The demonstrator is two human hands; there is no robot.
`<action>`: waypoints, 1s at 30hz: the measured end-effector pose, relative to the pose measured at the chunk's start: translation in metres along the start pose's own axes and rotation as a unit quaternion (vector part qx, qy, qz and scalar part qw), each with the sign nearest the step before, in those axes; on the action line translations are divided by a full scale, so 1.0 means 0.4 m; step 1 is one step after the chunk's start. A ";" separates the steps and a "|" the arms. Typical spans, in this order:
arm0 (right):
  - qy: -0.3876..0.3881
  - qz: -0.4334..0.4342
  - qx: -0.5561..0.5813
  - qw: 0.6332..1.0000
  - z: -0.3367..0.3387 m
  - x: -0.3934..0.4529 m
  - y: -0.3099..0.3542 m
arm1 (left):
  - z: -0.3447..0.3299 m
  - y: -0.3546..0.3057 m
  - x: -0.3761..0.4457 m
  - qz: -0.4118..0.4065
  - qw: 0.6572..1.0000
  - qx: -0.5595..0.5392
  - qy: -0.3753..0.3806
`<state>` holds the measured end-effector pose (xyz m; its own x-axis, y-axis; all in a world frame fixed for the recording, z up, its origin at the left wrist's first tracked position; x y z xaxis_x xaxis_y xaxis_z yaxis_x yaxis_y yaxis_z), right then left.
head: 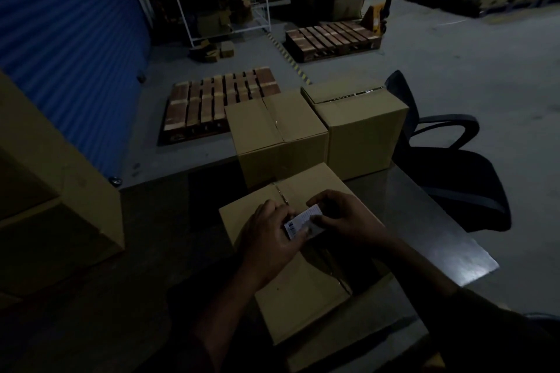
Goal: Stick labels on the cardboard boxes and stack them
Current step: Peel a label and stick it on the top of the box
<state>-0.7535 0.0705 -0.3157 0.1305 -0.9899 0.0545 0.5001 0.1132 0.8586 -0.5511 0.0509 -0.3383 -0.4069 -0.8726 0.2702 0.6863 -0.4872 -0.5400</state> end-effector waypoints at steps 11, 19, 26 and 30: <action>-0.006 0.020 0.134 0.991 0.002 -0.027 0.019 | -0.001 0.020 0.008 0.041 0.998 -0.040 -0.008; -0.012 0.010 0.187 0.982 0.007 -0.033 0.013 | 0.006 0.013 0.008 0.045 0.997 -0.054 -0.014; -0.096 -0.032 0.262 0.960 0.049 -0.072 0.006 | 0.009 0.015 -0.001 0.059 0.994 -0.090 -0.018; -0.142 -0.065 0.278 0.948 0.057 -0.112 0.001 | 0.007 0.022 0.000 0.084 0.988 -0.122 -0.039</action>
<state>-0.7788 0.1131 -0.3063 -0.1769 -0.9842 -0.0024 -0.0431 0.0053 0.9991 -0.5435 0.0464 -0.3408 -0.2451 -0.9452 0.2157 0.5706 -0.3206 -0.7561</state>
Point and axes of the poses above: each hand's wrist, its own x-axis towards the middle knuckle, its own z-axis out of the back of the hand, y = z × x, the point moved 4 cm from there along x, towards the middle knuckle, and after that the axes turned 1 degree about y, right-handed, at the moved point
